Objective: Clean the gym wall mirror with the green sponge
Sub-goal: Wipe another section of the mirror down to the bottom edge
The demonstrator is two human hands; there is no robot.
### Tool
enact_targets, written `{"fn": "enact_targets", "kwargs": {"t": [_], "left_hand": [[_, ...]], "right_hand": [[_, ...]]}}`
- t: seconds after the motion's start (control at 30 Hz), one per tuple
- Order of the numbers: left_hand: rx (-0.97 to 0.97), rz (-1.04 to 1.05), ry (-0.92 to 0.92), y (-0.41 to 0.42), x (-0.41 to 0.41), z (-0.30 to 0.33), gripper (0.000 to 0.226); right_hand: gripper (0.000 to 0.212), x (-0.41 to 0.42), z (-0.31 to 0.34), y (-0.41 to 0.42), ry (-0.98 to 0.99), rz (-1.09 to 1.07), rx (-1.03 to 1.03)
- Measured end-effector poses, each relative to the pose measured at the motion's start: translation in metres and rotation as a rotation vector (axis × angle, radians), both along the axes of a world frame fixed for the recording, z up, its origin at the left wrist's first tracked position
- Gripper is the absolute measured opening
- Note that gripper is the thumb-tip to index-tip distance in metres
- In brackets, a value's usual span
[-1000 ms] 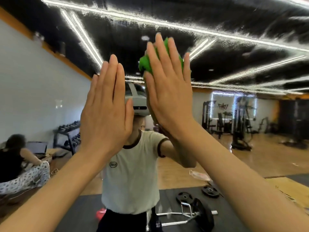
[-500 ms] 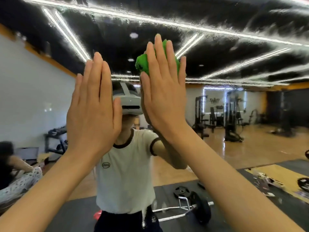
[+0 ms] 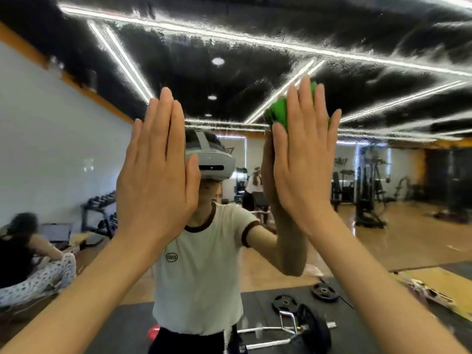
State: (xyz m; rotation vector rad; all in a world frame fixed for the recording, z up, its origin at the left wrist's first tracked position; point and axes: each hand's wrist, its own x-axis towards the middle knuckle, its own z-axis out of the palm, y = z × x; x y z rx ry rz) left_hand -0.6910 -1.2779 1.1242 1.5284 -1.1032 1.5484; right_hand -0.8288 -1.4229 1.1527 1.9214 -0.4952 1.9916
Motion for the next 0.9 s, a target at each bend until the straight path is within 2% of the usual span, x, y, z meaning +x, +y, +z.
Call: {"fn": "enact_targets", "kwargs": {"t": [0.13,0.2,0.3,0.33,0.43,0.47,0.5,0.6,0.7,0.77,0.9], "left_hand": [[-0.003,-0.009,-0.004,0.0,0.0,0.0,0.064],[0.001,-0.005,-0.001,0.0,0.0,-0.001,0.064],[0.019,-0.014,0.01,0.0,-0.001,0.0,0.064],[0.024,-0.033,0.011,0.001,0.0,0.001,0.063],[0.076,-0.116,-0.003,0.014,0.005,-0.001,0.06],[0.087,-0.124,-0.009,0.022,0.009,-0.005,0.06],[0.08,-0.116,-0.009,0.031,0.013,-0.01,0.059],[0.036,-0.056,0.018,0.056,0.027,-0.024,0.058],[0.039,-0.023,0.05,0.064,0.038,-0.028,0.06],[0.05,-0.021,0.053,0.063,0.043,-0.027,0.061],[0.035,-0.001,0.043,0.059,0.048,-0.028,0.063]], "right_hand": [[0.054,-0.008,-0.115,0.001,0.069,0.001,0.063],[0.053,-0.021,-0.142,-0.006,0.174,-0.029,-0.039],[0.049,-0.043,-0.111,-0.027,0.258,-0.067,-0.257],[0.048,-0.046,-0.098,-0.03,0.22,-0.054,-0.236],[0.052,-0.025,-0.088,-0.009,0.005,0.091,0.061],[0.053,-0.008,-0.091,0.008,-0.025,0.108,0.095],[0.054,0.01,-0.094,0.026,0.007,0.099,0.063],[0.053,0.057,-0.097,0.071,0.3,0.027,-0.219],[0.054,0.049,-0.089,0.062,0.464,-0.07,-0.399],[0.051,0.02,-0.093,0.034,0.38,-0.046,-0.323],[0.05,-0.015,-0.104,0.01,-0.029,0.163,0.163]]}}
